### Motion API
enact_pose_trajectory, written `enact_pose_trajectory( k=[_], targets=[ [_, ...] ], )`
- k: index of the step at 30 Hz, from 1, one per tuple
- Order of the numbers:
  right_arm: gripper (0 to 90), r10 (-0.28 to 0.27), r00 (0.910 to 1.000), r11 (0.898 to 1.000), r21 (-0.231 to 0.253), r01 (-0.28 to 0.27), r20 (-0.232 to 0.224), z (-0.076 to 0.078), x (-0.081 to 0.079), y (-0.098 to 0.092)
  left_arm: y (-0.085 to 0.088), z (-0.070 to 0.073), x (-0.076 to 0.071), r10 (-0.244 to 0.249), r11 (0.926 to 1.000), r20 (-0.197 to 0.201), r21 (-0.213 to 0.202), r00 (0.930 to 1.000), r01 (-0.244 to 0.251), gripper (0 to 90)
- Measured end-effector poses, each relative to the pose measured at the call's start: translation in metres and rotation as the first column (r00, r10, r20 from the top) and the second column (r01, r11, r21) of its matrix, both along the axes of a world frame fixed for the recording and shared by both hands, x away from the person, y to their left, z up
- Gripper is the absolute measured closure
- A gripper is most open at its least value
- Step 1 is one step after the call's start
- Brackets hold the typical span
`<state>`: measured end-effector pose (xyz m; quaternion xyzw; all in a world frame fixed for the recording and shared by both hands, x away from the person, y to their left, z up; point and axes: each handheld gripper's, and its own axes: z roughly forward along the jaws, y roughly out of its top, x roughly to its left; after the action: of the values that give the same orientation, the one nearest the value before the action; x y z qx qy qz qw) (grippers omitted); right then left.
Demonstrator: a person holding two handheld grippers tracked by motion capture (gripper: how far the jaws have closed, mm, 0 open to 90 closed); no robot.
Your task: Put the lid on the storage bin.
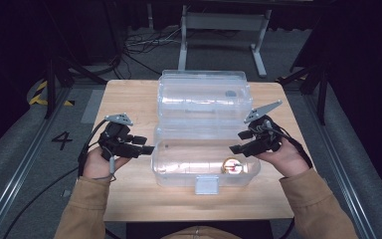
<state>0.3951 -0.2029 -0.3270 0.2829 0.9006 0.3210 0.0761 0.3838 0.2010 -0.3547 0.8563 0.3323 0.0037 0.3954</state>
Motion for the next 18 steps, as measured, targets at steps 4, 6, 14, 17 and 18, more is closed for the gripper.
enact_pose_trajectory(
  k=[4,6,14,17,18],
  targets=[
    [44.2,0.016,0.9999,1.0,0.007,-0.016,0.006,0.01,0.005,0.0,-0.006,0.0,-0.002,-0.016,0.9999,-0.001,0.001,0.9999,0.016,48.2],
    [45.7,0.019,0.9996,1.0,0.016,-0.02,0.02,0.016,0.009,0.001,-0.007,0.0,-0.004,-0.019,0.9998,0.0,0.004,0.9998,0.019,48.2],
    [52.2,0.057,0.997,0.997,0.05,-0.06,0.053,0.037,0.033,0.012,-0.01,-0.001,-0.007,-0.03,0.9995,0.003,0.009,0.9995,0.03,48.2],
    [53.4,0.067,0.9948,0.996,0.05,-0.071,0.078,0.043,0.044,0.019,-0.011,-0.001,-0.007,-0.035,0.9993,0.003,0.01,0.9994,0.035,48.1],
    [53.6,0.07,0.9941,0.996,0.05,-0.075,0.083,0.045,0.048,0.021,-0.011,-0.001,-0.008,-0.037,0.9993,0.004,0.01,0.9993,0.037,48.1]
  ],
)
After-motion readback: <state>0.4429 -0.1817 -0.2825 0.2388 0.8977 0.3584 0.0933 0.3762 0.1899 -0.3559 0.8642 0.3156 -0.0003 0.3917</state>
